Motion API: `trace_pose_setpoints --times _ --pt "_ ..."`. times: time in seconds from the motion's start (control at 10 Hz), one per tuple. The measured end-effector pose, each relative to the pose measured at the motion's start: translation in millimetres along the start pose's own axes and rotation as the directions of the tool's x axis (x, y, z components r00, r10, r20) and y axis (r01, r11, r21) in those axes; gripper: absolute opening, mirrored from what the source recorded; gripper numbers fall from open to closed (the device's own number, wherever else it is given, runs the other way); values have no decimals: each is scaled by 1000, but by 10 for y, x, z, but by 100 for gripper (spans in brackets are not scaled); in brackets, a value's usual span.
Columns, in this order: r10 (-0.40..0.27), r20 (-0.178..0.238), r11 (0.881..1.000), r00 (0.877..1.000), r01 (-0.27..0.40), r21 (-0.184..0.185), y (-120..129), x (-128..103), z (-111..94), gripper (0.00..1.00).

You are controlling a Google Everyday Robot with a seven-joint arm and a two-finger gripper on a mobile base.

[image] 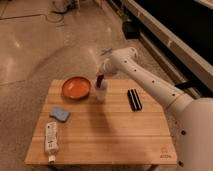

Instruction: Place the pepper in the ceramic cup

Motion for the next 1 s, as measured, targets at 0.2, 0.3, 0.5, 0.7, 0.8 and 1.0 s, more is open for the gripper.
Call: trace_pose_setpoints --times 0.2,0.3,0.5,0.7,0.8,1.0 --pt "12 -24 1000 1000 -12 -5 143 108 137 18" --pt "24 -45 1000 999 -24 -7 231 195 202 31" --pt "36 -73 999 997 -36 -1 284 294 259 52" --pt "45 -83 999 996 -44 15 315 298 247 72" --pt "47 -85 999 995 -46 24 325 284 217 77" --pt "48 -87 998 995 -44 48 349 219 143 80"
